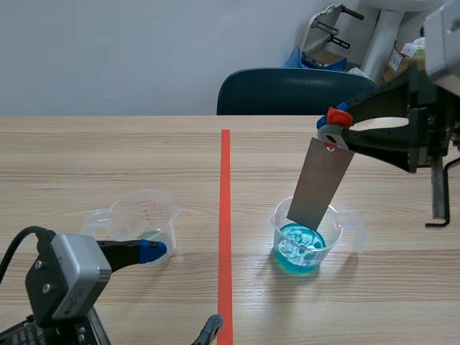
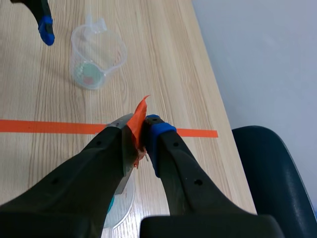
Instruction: Do the redox reaction experiment
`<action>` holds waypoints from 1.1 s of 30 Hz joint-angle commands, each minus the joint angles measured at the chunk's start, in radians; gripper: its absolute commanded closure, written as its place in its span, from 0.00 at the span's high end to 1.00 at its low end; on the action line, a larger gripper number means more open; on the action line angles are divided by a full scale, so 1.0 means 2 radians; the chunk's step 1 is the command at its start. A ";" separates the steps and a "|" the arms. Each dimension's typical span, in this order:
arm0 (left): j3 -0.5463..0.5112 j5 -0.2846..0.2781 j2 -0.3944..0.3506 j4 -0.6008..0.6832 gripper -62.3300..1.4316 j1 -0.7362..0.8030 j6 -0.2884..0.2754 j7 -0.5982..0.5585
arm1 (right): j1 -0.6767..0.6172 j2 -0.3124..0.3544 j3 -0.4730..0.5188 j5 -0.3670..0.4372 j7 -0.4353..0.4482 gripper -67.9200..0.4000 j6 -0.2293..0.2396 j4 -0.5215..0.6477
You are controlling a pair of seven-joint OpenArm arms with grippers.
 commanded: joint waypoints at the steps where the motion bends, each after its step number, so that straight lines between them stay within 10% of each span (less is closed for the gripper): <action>1: -0.001 -0.001 0.004 0.006 1.00 0.004 0.000 -0.007 | 0.004 0.016 0.005 0.020 -0.002 0.02 0.003 0.011; 20: -0.001 -0.001 0.004 0.006 1.00 0.004 0.000 -0.007 | 0.005 0.074 0.033 0.137 -0.069 0.02 0.003 0.083; 33: -0.001 -0.001 0.004 0.006 1.00 0.004 0.000 -0.007 | 0.005 0.074 0.045 0.146 -0.091 0.02 0.003 0.088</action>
